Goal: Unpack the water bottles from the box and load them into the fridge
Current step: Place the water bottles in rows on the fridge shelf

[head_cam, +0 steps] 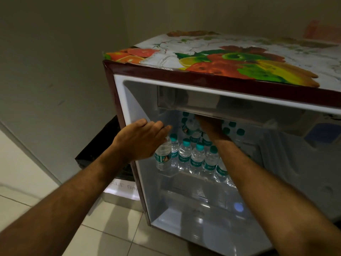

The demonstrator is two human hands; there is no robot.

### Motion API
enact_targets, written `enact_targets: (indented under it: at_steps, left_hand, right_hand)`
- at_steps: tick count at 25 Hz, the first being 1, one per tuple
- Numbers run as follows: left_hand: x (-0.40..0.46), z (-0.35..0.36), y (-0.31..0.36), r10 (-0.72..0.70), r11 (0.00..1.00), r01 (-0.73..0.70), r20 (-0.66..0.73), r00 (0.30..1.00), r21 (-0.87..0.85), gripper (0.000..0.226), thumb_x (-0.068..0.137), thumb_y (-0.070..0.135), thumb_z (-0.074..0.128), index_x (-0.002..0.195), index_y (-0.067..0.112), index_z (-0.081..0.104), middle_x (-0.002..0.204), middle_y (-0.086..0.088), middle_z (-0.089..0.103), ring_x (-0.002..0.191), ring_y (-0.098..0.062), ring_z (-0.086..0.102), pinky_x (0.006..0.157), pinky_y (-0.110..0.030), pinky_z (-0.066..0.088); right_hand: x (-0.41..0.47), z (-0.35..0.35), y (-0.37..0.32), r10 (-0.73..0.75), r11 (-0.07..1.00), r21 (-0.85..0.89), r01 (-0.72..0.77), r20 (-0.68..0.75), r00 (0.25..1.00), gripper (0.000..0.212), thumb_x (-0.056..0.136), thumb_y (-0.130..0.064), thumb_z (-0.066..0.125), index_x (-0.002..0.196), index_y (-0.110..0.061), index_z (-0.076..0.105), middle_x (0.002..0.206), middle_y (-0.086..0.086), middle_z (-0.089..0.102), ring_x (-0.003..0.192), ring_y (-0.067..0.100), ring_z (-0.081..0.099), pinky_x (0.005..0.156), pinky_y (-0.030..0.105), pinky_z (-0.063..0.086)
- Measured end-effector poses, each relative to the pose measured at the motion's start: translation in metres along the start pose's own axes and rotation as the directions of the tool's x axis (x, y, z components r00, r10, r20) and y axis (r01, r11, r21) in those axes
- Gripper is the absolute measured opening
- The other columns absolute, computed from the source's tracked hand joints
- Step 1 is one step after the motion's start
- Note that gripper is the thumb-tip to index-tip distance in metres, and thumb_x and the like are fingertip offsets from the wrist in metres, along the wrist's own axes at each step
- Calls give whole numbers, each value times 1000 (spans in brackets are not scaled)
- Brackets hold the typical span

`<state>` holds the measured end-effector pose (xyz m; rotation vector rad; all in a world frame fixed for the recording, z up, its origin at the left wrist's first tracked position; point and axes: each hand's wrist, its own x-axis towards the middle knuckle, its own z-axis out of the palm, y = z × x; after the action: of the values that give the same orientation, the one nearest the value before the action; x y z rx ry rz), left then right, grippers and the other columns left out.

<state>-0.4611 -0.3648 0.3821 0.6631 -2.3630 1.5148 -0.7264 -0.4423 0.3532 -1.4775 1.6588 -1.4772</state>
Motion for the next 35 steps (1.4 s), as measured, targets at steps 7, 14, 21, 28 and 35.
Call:
enact_targets:
  at_steps: [7,14,21,28,35]
  left_hand:
    - [-2,3,1,-8,1000,9,-64,998,23,42,107,32,29,135,10,51,102,-5,62,81,-20,55,76,-35,35]
    - [-2,3,0,1,1000,1,-85,996,26,40,107,32,32,132,9,52,101,-6,65,77,-20,59,77,-35,33]
    - [-3,3,1,3,1000,-2,-68,998,16,41,107,33,32,131,9,55,102,-7,65,78,-20,61,76,-35,34]
    - [-2,0,2,-20,1000,19,-67,998,-22,41,107,33,36,130,6,57,100,-7,67,76,-19,61,73,-34,38]
    - [-2,-4,4,-24,995,25,11,1000,-101,53,104,30,14,132,8,53,103,-7,67,82,-23,65,76,-35,38]
  right_hand:
    - [35,26,26,113,909,-404,104,478,871,29,91,-9,66,120,-12,66,117,4,63,101,17,58,92,31,48]
    - [40,44,45,10,821,-477,315,564,826,34,90,-4,67,123,-11,67,128,7,63,111,22,61,88,25,46]
    - [41,50,59,5,814,-476,333,579,815,24,95,-13,63,119,-16,68,124,5,66,104,16,64,84,23,47]
    - [-35,13,-14,-38,992,-85,97,524,851,37,90,-1,64,120,-24,62,112,-11,63,90,3,63,68,10,50]
    - [-115,22,-29,-99,995,89,50,711,697,57,77,-34,81,127,-31,55,115,-11,68,107,4,66,91,33,57]
